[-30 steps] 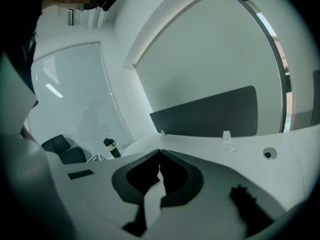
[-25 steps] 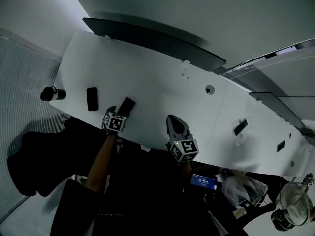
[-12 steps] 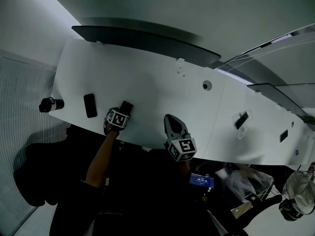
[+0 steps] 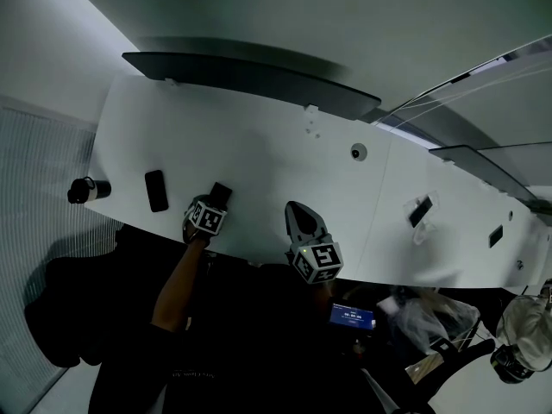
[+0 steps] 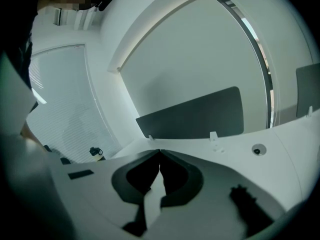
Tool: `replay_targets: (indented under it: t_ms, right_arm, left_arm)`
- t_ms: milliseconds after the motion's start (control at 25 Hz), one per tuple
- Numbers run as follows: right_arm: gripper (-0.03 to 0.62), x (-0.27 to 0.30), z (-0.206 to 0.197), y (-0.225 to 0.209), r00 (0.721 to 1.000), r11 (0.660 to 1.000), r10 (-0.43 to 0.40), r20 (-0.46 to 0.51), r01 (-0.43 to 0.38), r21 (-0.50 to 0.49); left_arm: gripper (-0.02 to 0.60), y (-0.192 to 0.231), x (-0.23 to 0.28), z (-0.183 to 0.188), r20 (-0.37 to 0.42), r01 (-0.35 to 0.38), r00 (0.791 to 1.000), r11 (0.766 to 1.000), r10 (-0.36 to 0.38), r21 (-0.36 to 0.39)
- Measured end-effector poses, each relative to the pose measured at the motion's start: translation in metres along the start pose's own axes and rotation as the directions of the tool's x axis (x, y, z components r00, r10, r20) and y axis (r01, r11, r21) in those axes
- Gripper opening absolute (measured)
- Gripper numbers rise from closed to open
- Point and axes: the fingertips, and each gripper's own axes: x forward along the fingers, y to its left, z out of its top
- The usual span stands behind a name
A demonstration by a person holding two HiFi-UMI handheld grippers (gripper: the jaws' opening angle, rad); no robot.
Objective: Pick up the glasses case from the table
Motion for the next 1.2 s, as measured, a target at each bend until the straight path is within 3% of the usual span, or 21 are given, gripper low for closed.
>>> replay_targets:
  t_ms: [120,240,360,480,560,600,760,800,920,1080,1200]
  right_arm:
    - [0.008,-0.003,0.003,-0.003,1.000,1.000,-0.005,0.003,0.005,-0.003]
    - [0.008,-0.002,0.006,-0.005,1.000,1.000,-0.003,0.004,0.003,-0.005]
    - [0.008,-0.001,0.009,-0.003,1.000,1.000,0.012,0.004,-0.012,-0.016]
    - [0.008,-0.001,0.017,0.005,0.999,0.999,0.041,0.017,-0.041,-0.022]
    - [0.008,0.003,0.025,0.018,0.996,0.996,0.081,0.028,-0.079,-0.049]
    - [0.008,0.005,0.029,0.026,0.994,0.992,0.109,0.034,-0.106,-0.069]
    - [0.008,0.008,0.055,0.063,0.965,0.952,0.249,0.083,-0.228,-0.205]
    - [0.008,0.007,0.062,0.068,0.958,0.944,0.269,0.096,-0.242,-0.222]
    - [0.008,0.005,0.068,0.072,0.952,0.939,0.283,0.115,-0.251,-0.235]
    - [0.008,0.006,0.058,0.074,0.959,0.946,0.269,0.093,-0.244,-0.212]
    - [0.008,0.006,0.051,0.073,0.962,0.950,0.257,0.088,-0.235,-0.204]
  left_arm:
    - [0.298,-0.004,-0.009,0.004,0.043,0.018,0.999,1.000,-0.017,-0.022]
    - [0.298,-0.009,-0.031,0.025,0.174,0.087,0.982,0.991,-0.068,-0.106]
    - [0.298,-0.013,-0.065,0.048,0.342,0.218,0.930,0.952,-0.136,-0.213]
    - [0.298,-0.013,-0.108,0.073,0.484,0.289,0.861,0.934,-0.158,-0.209]
    - [0.298,-0.013,-0.145,0.093,0.572,0.329,0.801,0.928,-0.177,-0.174]
    - [0.298,-0.013,-0.168,0.104,0.623,0.360,0.758,0.920,-0.191,-0.157]
    - [0.299,-0.015,-0.246,0.134,0.815,0.521,0.534,0.847,-0.226,-0.107]
    - [0.299,-0.016,-0.252,0.135,0.841,0.551,0.491,0.829,-0.225,-0.100]
    - [0.299,-0.028,-0.251,0.134,0.876,0.626,0.412,0.776,-0.250,-0.073]
    - [0.299,-0.058,-0.256,0.133,0.896,0.739,0.280,0.673,-0.346,0.029]
    - [0.299,-0.075,-0.263,0.132,0.894,0.765,0.210,0.636,-0.396,0.102]
